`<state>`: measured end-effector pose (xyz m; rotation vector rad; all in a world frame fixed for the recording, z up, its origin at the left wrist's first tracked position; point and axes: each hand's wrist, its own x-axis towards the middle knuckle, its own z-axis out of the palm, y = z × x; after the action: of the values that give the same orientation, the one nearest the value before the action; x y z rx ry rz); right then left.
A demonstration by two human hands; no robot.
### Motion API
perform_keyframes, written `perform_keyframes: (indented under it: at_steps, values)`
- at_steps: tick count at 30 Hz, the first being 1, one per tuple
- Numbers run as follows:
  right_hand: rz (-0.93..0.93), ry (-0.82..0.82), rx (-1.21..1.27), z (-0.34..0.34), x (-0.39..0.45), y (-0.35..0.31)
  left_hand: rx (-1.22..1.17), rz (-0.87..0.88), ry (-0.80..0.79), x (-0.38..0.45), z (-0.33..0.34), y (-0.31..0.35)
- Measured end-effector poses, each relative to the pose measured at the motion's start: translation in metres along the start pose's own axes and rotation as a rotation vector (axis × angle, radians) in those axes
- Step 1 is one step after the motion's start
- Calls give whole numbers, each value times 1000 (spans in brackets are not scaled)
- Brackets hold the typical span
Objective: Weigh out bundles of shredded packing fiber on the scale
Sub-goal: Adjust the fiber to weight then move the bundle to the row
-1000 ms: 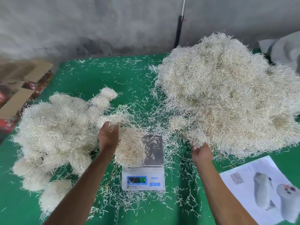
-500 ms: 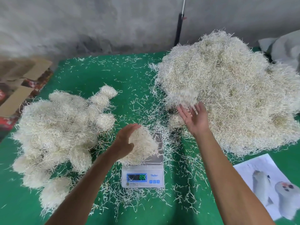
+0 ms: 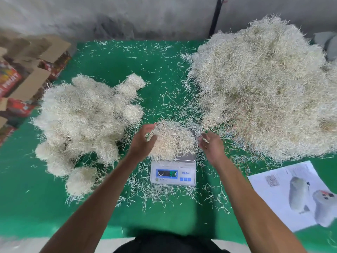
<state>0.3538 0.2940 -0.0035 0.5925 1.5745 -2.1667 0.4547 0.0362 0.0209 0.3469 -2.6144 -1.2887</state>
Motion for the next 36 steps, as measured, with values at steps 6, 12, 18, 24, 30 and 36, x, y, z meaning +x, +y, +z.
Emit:
perform_keyframes:
  at_steps: [6, 12, 18, 24, 30, 36]
  values:
    - [-73, -61, -236, 14, -17, 16, -133, -109, 41, -14, 0, -14]
    - [-98, -51, -316, 24, -22, 19, -204, -188, 44, -17, -7, -20]
    - [-134, -9, -402, 29, -27, 16, -216, -222, 46, -12, -6, -30]
    - [-259, -58, -531, 60, -26, 31, -325, -462, -57, 11, 20, -12]
    - [-257, -214, -524, 121, -36, 69, -469, -439, -98, 24, 56, 29]
    - [-829, -122, -552, 165, -76, 38, -845, -551, -21, 36, 8, 34]
